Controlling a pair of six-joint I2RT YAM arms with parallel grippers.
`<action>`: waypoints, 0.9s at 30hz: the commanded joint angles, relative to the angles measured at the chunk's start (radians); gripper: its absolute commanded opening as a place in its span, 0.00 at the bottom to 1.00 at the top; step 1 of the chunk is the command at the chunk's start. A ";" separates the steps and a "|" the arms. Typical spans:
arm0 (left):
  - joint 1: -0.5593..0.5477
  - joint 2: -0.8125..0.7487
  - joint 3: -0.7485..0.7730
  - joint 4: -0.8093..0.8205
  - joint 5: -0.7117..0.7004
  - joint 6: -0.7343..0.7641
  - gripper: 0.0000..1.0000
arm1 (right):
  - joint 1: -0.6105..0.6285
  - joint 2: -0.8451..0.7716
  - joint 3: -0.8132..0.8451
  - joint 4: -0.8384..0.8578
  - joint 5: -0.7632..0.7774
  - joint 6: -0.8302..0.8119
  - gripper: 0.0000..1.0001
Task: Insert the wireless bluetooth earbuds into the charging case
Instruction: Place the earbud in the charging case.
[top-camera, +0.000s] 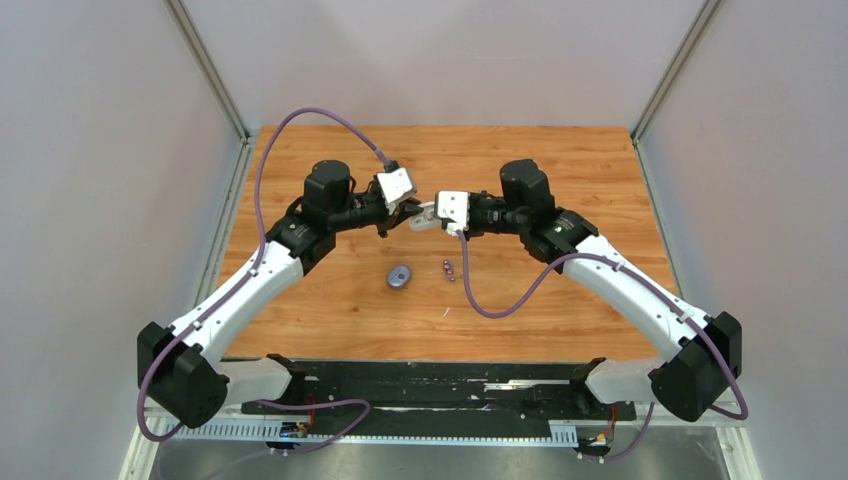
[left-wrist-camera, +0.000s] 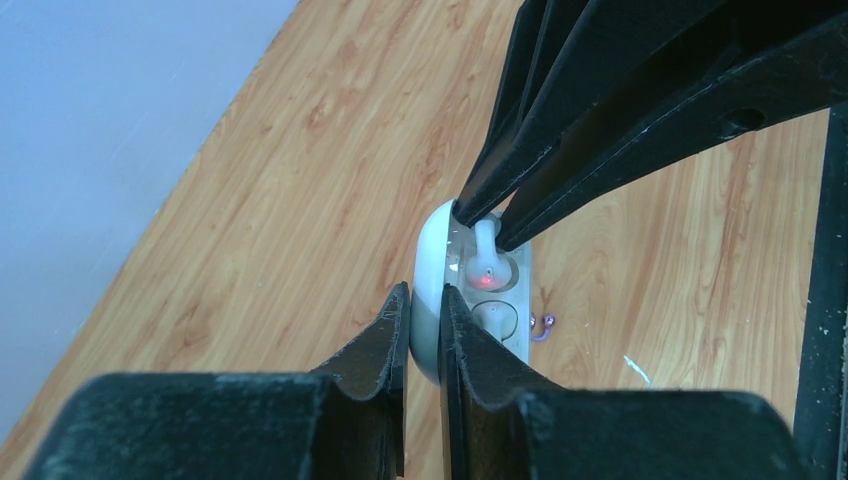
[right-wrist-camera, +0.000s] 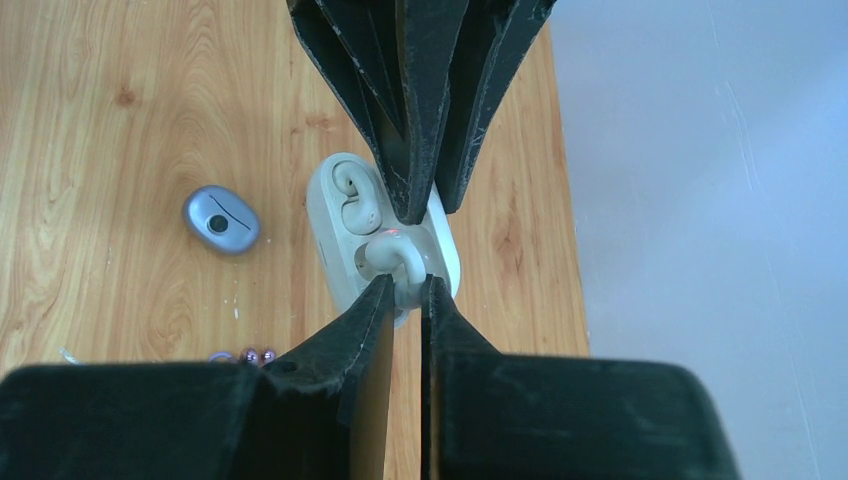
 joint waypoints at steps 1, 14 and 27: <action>-0.006 -0.039 0.002 0.083 0.003 -0.004 0.00 | 0.001 0.012 0.034 -0.049 0.024 -0.042 0.00; -0.006 -0.033 0.009 0.081 0.007 -0.014 0.00 | 0.001 0.023 0.045 -0.124 -0.002 -0.117 0.01; -0.006 -0.010 0.029 0.073 0.013 -0.027 0.00 | 0.015 0.065 0.092 -0.161 -0.026 -0.134 0.03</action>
